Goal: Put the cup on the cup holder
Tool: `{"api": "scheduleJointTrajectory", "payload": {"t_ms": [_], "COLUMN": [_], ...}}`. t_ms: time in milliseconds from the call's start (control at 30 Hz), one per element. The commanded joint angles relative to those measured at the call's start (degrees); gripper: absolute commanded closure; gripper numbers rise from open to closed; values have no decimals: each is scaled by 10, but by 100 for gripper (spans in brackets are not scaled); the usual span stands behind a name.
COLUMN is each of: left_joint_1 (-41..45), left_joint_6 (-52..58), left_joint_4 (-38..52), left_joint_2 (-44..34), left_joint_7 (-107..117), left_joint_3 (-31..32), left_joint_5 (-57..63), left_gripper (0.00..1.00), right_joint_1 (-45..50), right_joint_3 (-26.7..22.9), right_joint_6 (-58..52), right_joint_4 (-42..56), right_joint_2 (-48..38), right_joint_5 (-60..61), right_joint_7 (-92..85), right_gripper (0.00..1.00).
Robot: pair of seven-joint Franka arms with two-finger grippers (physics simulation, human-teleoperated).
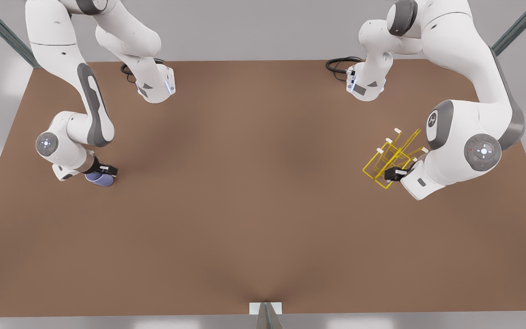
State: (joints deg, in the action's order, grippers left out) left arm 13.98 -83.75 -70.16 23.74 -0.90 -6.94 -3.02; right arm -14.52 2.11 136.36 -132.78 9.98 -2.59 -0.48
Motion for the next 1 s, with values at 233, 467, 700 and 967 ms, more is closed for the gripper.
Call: {"api": "scheduleJointTrajectory", "payload": {"t_ms": [233, 467, 700, 967], "left_joint_1": [0, 0, 10, 13], "left_joint_6": [55, 80, 80, 71], "left_joint_4": [5, 6, 5, 4], "left_joint_2": [-27, -48, -48, -44], "left_joint_7": [5, 32, 70, 80], "left_joint_3": [6, 23, 26, 26], "left_joint_5": [-5, 4, 1, -1], "left_gripper": [0, 0, 0, 0], "right_joint_1": [0, -6, -3, 8], "right_joint_3": [-1, -1, 2, 122], "right_joint_6": [22, 41, 30, -114], "right_joint_4": [-5, 3, 7, 277], "right_joint_2": [32, 46, 29, 143], "right_joint_5": [0, -3, -3, 129], "right_joint_7": [-47, -46, -45, 15], "right_gripper": [20, 79, 79, 79]}}
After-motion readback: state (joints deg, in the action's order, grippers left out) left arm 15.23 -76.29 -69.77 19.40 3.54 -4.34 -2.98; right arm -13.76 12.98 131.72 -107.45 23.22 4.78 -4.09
